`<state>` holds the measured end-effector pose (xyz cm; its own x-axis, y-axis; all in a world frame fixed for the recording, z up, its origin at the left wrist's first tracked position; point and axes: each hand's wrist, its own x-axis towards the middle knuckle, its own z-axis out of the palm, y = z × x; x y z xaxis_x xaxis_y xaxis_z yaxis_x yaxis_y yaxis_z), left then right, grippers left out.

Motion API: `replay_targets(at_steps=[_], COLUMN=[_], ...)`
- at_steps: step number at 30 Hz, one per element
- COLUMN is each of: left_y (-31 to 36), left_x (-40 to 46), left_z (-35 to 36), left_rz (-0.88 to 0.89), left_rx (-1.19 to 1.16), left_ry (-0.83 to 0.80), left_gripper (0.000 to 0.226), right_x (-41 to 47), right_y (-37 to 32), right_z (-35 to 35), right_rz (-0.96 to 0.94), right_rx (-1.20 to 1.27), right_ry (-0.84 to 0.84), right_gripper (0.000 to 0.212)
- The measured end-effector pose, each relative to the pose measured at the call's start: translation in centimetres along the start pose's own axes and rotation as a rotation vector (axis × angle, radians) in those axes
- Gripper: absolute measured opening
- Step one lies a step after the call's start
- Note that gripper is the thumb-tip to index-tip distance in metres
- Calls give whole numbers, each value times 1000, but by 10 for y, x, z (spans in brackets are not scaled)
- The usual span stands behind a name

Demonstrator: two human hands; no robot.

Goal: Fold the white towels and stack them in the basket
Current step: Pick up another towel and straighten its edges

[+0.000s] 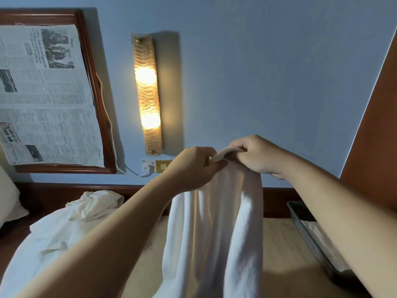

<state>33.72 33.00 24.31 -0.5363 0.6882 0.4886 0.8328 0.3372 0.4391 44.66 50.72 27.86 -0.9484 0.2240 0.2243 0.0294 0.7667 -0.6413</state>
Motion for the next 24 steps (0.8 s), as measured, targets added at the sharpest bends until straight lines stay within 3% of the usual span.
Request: replay_targets(at_steps=[6,11,19,24], left_y=[-4,-13,-48,-47], left_x=[-1,-1,-5,-6], left_z=[-9,-28,-43,-32], left_rz=[-23,-67,-154,-231], left_rx=[238,246,231,246], left_ry=[27,14,-29,-93], left_gripper=[33,33,45,40], right_x=[-8,-21,-30,-22], right_y=[14,37,59,54], right_z=[-5,3,-15,-13], right_rz=[0,16,26,100], right_rx=[-212,-225,-408,-232], right_ry=[45,163,131,156], right_gripper=[8,19,15,22])
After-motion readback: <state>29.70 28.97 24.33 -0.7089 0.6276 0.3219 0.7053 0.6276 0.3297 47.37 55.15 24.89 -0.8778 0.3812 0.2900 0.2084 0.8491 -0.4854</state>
